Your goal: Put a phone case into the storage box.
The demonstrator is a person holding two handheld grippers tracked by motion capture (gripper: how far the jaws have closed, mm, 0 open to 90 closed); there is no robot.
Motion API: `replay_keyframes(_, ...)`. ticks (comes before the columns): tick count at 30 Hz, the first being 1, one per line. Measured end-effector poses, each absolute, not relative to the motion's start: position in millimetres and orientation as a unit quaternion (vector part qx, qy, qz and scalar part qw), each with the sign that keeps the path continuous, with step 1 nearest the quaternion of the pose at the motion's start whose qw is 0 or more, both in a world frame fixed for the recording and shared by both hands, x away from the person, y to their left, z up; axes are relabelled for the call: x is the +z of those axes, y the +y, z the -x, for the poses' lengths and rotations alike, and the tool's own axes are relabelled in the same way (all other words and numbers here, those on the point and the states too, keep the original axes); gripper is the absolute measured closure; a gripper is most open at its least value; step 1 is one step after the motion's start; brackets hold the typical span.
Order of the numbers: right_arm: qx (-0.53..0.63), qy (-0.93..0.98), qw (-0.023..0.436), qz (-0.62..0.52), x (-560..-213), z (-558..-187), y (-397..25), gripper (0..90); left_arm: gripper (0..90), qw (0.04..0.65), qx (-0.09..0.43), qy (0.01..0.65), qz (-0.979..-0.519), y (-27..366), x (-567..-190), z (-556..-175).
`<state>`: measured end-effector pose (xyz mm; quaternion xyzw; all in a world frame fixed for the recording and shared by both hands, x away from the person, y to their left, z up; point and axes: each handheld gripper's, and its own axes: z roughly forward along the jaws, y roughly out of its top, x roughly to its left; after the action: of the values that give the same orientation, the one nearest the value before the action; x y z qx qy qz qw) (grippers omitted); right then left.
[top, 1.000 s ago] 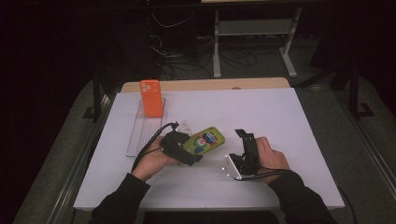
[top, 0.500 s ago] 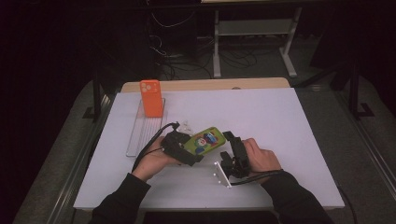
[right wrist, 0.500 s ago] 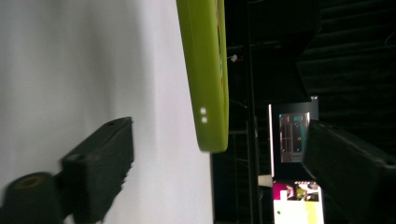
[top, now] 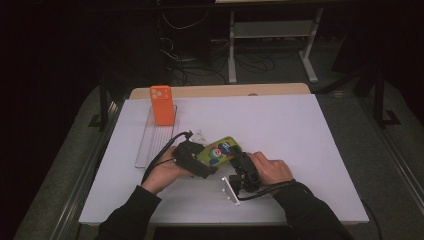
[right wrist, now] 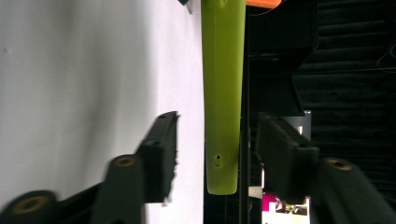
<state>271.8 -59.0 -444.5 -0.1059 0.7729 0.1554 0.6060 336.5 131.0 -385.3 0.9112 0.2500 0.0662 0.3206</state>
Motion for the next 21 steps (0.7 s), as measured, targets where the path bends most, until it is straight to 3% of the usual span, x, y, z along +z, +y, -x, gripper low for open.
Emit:
replay_keyframes(11,0.156,0.770,0.608,0.113,-443.8,-269.5,-57.5,73.9,15.8,0.323,0.062,0.245,-0.912,129.2,-384.9,-335.4)
replay_keyframes(21,0.147,0.766,0.614,0.121,-444.7,-267.8,-57.0,75.9,14.4,0.340,0.069,0.242,-0.906,129.7,-385.2,-333.3)
